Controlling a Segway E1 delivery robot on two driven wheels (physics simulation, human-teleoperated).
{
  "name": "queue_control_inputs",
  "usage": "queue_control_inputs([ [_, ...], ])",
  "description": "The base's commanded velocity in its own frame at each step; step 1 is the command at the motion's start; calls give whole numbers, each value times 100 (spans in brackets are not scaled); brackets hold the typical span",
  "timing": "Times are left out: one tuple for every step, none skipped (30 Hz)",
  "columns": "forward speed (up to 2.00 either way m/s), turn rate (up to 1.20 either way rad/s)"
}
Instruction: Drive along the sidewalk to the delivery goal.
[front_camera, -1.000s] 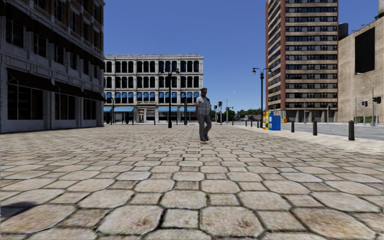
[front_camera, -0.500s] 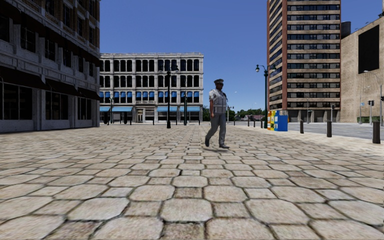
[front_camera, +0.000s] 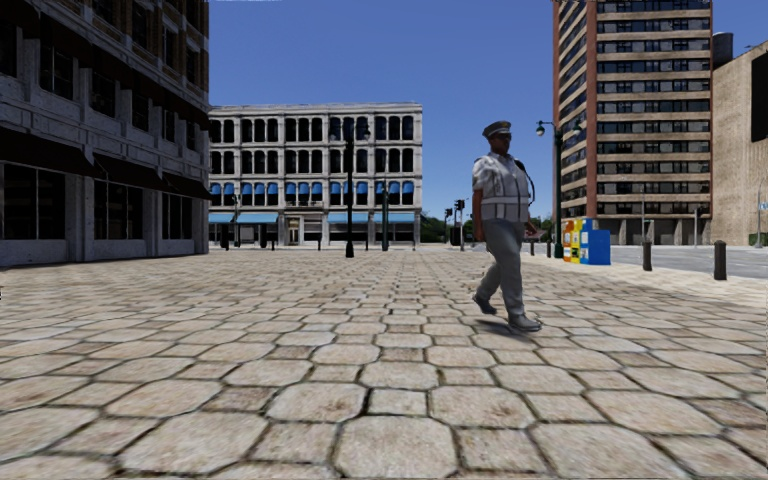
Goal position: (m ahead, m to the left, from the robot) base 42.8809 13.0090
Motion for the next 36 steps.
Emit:
queue_control_inputs([
  [200,33],
  [200,33],
  [200,33],
  [200,33],
  [200,33],
  [200,33],
  [200,33],
  [200,33],
  [200,33],
  [200,33],
  [200,0],
  [200,0],
  [200,0],
  [200,0],
  [200,0],
  [200,0],
  [200,0],
  [200,0],
  [200,0],
  [200,0],
  [200,0],
  [200,0],
  [200,0],
  [200,0],
  [200,0],
  [200,0],
  [200,0],
  [200,-7],
  [200,-15],
  [200,-22],
  [200,-30],
  [200,-30],
  [200,-41],
  [200,-48],
  [200,-48],
  [200,-48],
])
